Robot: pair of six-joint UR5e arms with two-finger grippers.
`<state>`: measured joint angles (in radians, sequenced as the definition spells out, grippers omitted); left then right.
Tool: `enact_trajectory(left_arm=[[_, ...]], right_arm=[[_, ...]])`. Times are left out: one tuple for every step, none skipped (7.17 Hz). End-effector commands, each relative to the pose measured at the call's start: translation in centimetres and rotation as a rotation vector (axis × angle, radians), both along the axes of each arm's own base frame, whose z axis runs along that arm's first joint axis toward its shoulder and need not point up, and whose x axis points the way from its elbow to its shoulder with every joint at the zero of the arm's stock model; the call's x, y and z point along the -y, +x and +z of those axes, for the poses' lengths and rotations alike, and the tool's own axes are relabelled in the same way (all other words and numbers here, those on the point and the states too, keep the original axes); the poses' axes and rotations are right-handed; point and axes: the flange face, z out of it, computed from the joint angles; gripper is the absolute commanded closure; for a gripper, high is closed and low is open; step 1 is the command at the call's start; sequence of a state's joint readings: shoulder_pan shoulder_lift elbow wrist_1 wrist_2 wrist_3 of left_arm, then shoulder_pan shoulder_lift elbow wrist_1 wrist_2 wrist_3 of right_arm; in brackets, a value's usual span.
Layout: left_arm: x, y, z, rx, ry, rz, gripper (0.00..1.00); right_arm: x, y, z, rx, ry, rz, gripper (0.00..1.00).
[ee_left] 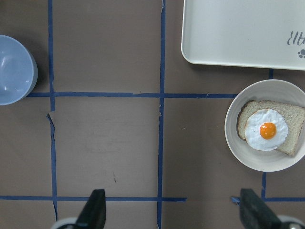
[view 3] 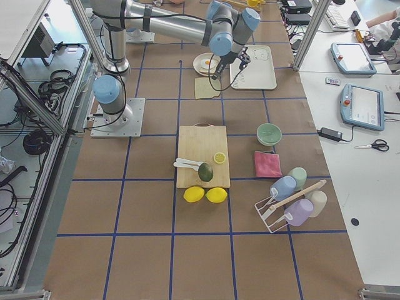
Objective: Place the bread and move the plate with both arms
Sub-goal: 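Lift the bread slice with the right gripper and carry it toward the plate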
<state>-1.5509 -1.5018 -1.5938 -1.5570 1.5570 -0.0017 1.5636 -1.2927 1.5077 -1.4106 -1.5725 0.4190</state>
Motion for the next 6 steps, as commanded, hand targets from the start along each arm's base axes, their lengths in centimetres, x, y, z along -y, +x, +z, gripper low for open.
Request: enact_trajectory(left_arm=[[0.0, 0.0, 0.0, 0.0, 0.0, 0.0, 0.0], [0.0, 0.0, -0.1, 0.002, 0.002, 0.0, 0.0], [0.0, 0.0, -0.1, 0.002, 0.002, 0.0, 0.0], [0.0, 0.0, 0.0, 0.002, 0.0, 0.0, 0.0], [0.0, 0.0, -0.1, 0.002, 0.002, 0.0, 0.0], [0.0, 0.1, -0.1, 0.002, 0.002, 0.001, 0.0]], right_arm=[[-2.1, 11.6, 0.0, 0.056, -0.037, -0.169, 1.0], [-2.5, 15.6, -1.7, 0.077, -0.028, -0.221, 1.0], [-2.7, 19.2, -3.5, 0.074, -0.048, -0.257, 1.0], [-2.1, 20.4, -4.9, 0.069, -0.066, -0.292, 1.0], [-1.8, 20.6, -5.3, 0.074, -0.074, -0.29, 1.0], [-0.9, 21.0, -6.5, 0.099, -0.086, -0.297, 1.0]])
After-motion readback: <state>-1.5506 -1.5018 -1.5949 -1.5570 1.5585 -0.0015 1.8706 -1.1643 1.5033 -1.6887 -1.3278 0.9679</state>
